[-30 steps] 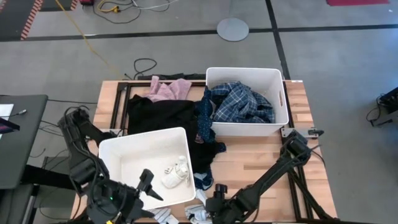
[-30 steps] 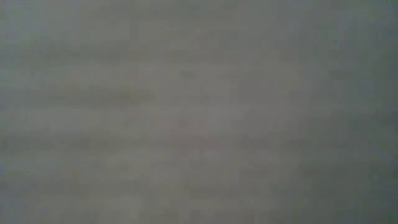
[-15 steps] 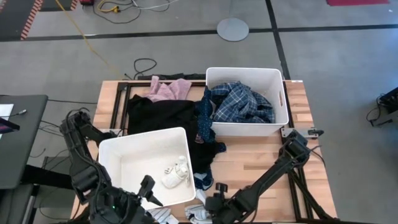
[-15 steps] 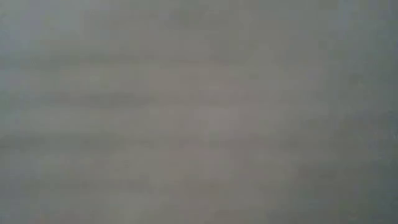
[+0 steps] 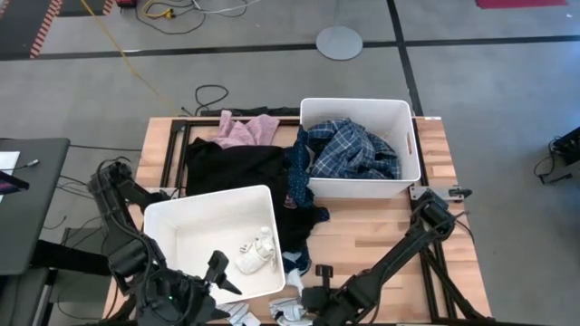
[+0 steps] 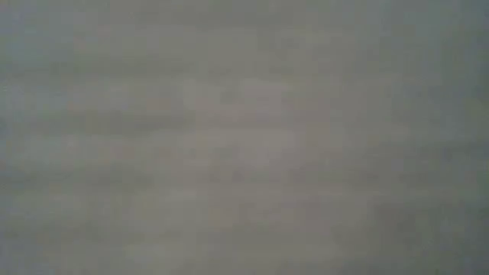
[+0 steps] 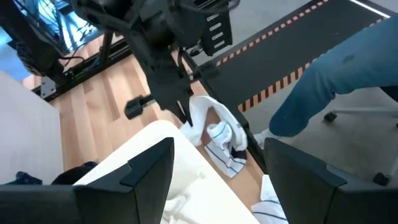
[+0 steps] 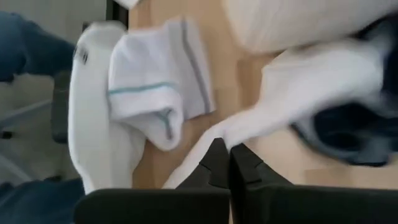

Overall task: Sort clothes
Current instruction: Put the white sock into the bottom laundry bin

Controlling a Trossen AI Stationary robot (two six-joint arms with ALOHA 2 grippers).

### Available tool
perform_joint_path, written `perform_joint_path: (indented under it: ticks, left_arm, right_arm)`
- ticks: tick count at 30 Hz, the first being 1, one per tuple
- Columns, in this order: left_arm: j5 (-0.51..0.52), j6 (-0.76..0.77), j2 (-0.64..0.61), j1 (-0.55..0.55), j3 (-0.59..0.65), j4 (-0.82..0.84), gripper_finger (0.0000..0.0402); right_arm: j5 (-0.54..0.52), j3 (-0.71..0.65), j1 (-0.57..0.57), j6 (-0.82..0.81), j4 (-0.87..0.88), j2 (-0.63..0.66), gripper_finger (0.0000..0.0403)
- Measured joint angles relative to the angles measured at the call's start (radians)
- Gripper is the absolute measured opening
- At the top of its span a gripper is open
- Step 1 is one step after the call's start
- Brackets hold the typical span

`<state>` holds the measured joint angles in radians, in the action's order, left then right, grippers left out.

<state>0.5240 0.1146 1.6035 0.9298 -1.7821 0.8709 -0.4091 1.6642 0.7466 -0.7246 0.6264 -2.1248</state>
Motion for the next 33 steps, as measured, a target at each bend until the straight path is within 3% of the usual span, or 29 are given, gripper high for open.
perform_joint_path:
  ticks: [11,23,26,30,33]
  left_arm:
    - [-0.001,-0.052,0.002,-0.04,0.004,-0.037,0.0242]
    - [-0.104,-0.241,0.004,-0.15,0.167,-0.436,0.0243]
    - [-0.095,-0.265,0.002,-0.192,0.22,-0.567,0.0243]
    - [-0.003,-0.34,0.003,-0.222,0.276,-0.695,0.0243]
    - [-0.025,-0.413,0.002,-0.237,0.32,-0.823,0.0243]
  right_arm:
    - [-0.235,0.001,0.071,0.027,0.058,0.155,0.0001]
    - [-0.556,0.001,0.142,0.233,-0.019,0.334,0.0]
    - [-0.569,0.001,0.144,0.345,-0.093,0.37,0.0]
    - [-0.577,0.001,0.144,0.497,-0.205,0.4,0.0]
    - [-0.588,0.001,0.144,0.565,-0.238,0.411,0.0]
